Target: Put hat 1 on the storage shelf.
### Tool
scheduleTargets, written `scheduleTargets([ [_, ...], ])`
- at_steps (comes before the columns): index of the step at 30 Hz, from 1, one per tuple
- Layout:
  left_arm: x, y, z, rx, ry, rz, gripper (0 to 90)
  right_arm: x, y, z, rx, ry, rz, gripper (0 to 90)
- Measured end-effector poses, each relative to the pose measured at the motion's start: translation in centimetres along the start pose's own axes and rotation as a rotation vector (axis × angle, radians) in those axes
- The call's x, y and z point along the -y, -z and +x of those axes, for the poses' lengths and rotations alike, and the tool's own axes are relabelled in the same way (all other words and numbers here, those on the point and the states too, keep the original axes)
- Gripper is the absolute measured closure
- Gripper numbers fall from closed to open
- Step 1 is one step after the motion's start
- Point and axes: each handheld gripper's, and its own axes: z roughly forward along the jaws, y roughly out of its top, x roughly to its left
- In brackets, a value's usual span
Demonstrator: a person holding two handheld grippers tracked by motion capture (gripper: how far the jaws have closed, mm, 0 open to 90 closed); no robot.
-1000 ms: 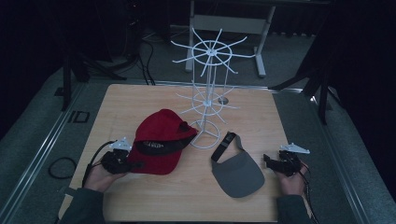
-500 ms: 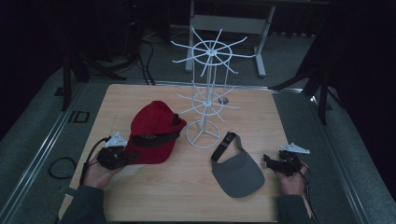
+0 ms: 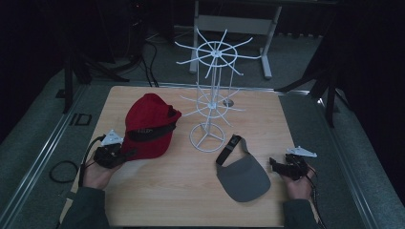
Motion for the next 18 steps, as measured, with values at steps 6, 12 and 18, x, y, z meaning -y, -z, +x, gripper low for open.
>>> scheduleTargets([
  [6,-0.5,0.3,0.2,-0.03,0.019,-0.03,85.5,0.0,0.0,0.0,0.0,0.0,0.0,26.0],
  [12,-1.0,0.7,0.4,-0.07,0.029,-0.054,85.5,0.0,0.0,0.0,0.0,0.0,0.0,26.0],
  [18,-1.6,1.2,0.6,-0.105,0.035,-0.082,85.5,0.0,0.0,0.0,0.0,0.0,0.0,26.0],
])
